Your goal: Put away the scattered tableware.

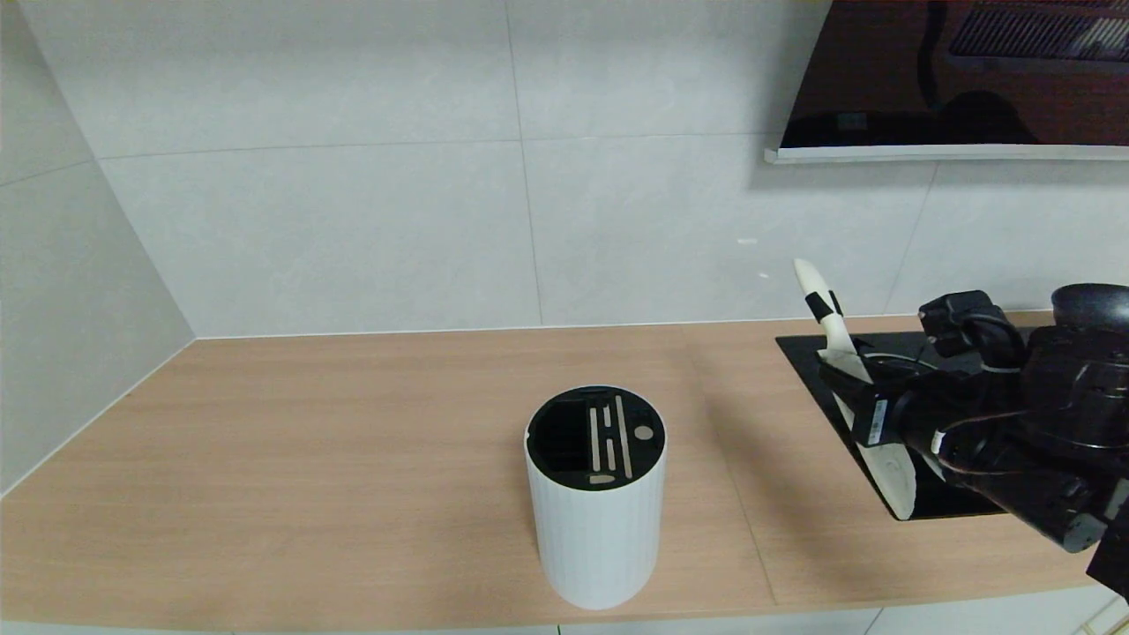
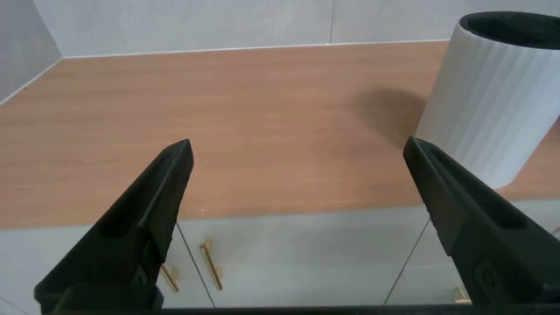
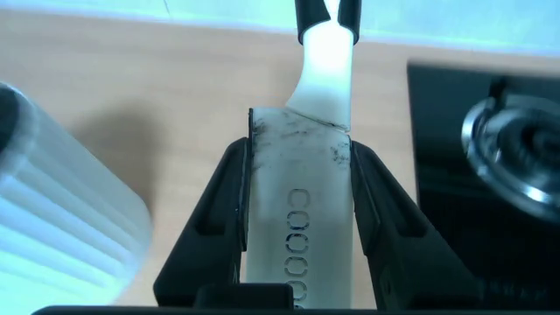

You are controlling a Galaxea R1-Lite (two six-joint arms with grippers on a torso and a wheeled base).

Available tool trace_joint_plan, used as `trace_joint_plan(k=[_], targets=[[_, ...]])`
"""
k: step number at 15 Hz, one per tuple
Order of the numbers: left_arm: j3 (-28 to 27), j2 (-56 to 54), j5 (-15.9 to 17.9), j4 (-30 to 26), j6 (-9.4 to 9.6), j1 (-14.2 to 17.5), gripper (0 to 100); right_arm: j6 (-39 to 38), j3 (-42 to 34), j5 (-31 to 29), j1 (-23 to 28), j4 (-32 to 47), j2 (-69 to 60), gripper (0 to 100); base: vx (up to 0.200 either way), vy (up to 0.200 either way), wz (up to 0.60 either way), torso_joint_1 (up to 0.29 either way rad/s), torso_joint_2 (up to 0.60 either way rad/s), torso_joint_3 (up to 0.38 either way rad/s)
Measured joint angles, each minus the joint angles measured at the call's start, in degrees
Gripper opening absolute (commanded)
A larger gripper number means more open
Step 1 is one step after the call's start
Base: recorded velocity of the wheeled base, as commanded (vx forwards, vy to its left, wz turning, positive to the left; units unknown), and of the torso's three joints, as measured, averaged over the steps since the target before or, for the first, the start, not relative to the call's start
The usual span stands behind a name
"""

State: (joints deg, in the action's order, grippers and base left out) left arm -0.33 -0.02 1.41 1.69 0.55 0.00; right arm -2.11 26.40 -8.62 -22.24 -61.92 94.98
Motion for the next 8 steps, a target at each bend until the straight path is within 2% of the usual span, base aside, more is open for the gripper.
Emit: trace_joint_plan(k=[2, 5, 8], targets=[[-2.5, 0.0, 1.0, 0.1, -0.12, 0.0, 100, 0.0, 0.0, 0.0, -1.0, 2.1, -1.7, 0, 0.0, 0.0, 0.0, 0.0, 0.0, 0.0], [-8.5, 1.4, 4.3, -5.5, -0.2, -0.2, 100, 0.0, -0.1, 0.0, -2.9, 5.3, -4.5, 0, 0.0, 0.0, 0.0, 0.0, 0.0, 0.0], [-15.8, 10.0, 7.5, -7.5, -0.26, -0.3, 100, -0.1, 1.0, 0.1, -3.9, 12.9, -8.5, 0, 0.0, 0.0, 0.0, 0.0, 0.0, 0.0]])
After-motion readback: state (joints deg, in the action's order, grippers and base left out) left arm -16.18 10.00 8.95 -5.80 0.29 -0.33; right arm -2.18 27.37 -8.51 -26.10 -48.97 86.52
